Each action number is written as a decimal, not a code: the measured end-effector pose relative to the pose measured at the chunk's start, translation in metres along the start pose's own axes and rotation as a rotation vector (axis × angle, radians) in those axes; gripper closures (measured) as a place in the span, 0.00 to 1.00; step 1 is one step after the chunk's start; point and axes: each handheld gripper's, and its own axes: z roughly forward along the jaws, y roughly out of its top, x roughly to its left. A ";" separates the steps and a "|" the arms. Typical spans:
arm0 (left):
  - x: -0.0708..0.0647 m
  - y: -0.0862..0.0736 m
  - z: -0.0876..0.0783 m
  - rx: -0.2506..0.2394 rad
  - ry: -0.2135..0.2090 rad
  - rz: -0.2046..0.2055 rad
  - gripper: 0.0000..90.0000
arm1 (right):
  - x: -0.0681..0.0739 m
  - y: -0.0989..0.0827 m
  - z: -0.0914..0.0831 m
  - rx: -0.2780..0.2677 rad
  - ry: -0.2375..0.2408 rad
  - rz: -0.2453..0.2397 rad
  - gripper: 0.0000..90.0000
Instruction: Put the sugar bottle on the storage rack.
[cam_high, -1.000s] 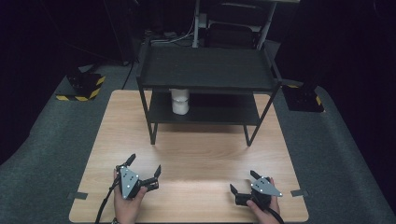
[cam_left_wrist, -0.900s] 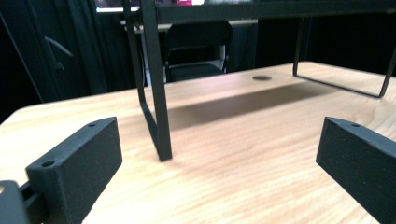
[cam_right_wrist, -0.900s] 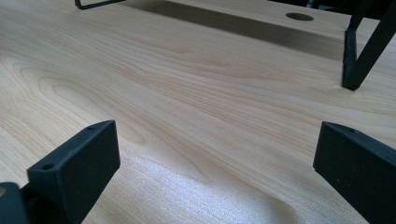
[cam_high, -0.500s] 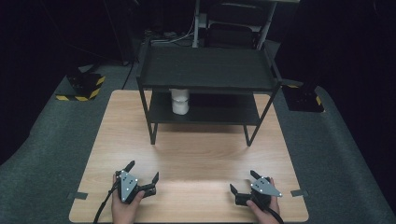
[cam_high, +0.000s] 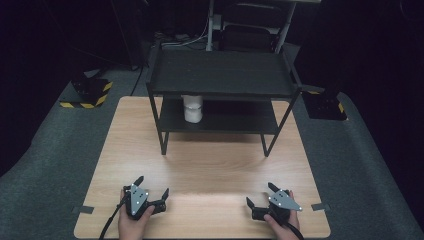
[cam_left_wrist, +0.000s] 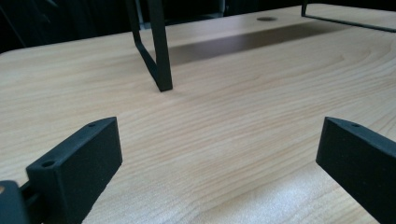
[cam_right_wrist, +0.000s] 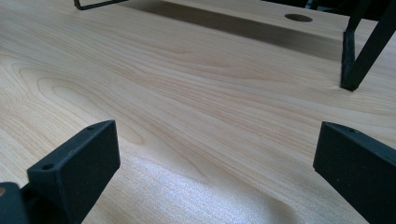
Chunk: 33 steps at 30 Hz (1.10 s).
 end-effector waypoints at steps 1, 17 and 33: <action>0.001 0.001 0.001 0.007 -0.005 -0.006 0.01 | 0.000 0.000 0.000 -0.001 -0.001 0.000 0.00; 0.003 0.015 0.005 0.092 -0.017 -0.033 0.01 | 0.001 0.000 0.000 0.004 -0.007 -0.003 0.00; 0.002 0.013 0.002 0.078 -0.027 -0.014 0.01 | 0.000 0.001 0.001 0.004 -0.004 0.001 0.00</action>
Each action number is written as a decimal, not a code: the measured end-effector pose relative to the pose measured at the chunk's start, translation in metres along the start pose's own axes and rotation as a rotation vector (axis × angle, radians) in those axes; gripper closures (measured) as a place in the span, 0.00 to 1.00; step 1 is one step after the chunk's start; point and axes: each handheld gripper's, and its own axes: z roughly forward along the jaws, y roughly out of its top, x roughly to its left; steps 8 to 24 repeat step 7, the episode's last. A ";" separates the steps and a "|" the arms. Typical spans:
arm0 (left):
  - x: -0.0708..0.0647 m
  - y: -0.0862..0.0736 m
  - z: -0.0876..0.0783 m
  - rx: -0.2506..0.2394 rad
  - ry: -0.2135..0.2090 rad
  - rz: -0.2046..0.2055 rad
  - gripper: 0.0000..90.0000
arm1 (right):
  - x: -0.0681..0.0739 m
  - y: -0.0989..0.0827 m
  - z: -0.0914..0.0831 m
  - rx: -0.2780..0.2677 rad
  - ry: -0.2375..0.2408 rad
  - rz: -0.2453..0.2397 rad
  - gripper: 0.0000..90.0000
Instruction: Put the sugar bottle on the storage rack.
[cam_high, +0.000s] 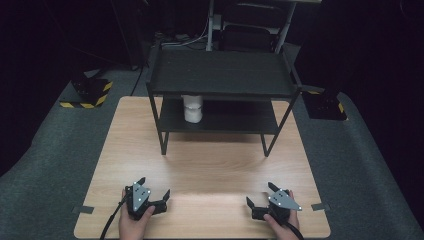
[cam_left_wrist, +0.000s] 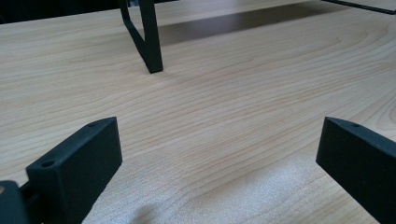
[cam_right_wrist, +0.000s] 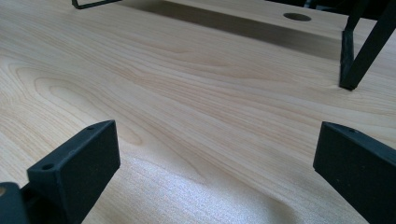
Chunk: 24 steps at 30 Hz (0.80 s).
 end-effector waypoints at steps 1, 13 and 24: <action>0.000 0.000 0.000 0.000 0.000 -0.001 0.01 | 0.000 0.000 0.000 -0.003 -0.001 0.002 0.00; 0.003 -0.001 0.000 -0.006 -0.009 -0.019 0.01 | -0.001 -0.004 -0.002 -0.017 -0.002 0.014 0.00; 0.003 -0.001 0.000 -0.006 -0.009 -0.019 0.01 | -0.001 -0.004 -0.002 -0.017 -0.002 0.014 0.00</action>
